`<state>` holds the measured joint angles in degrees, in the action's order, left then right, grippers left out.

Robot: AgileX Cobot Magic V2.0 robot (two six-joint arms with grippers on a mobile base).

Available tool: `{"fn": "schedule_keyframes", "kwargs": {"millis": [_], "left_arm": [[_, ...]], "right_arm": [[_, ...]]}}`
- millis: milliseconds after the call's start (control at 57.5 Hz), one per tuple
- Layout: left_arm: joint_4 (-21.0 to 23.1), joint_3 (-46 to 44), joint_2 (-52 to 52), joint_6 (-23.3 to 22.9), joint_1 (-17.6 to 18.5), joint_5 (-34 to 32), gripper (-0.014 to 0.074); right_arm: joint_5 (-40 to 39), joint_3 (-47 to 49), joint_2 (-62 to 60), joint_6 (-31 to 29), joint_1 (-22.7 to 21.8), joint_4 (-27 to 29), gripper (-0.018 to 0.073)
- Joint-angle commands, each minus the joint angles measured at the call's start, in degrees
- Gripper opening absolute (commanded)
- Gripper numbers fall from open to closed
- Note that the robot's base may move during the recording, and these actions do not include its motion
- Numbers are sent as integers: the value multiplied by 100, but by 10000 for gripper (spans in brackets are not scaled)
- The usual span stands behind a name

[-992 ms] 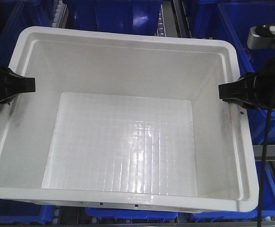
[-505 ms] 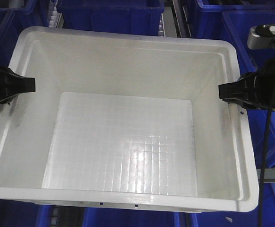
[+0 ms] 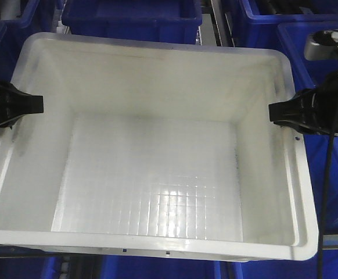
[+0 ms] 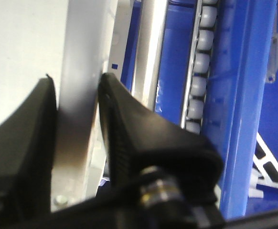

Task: Move bin from left to right shelf
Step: 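Hold the tote over the rack rollers with both grippers while approaching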

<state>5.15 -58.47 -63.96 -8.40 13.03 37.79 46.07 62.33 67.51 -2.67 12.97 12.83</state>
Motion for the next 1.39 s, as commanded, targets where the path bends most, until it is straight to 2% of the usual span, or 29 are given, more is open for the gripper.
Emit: {"fn": "schedule_keyframes", "kwargs": {"millis": [0,1375], "left_arm": [[-32,-219,217,66,14,-774,-6],[-32,-219,217,66,14,-774,-6]], "right_arm": [[-616,243,-188,-129,-44,41,-4],[-616,243,-188,-129,-44,41,-4]]}}
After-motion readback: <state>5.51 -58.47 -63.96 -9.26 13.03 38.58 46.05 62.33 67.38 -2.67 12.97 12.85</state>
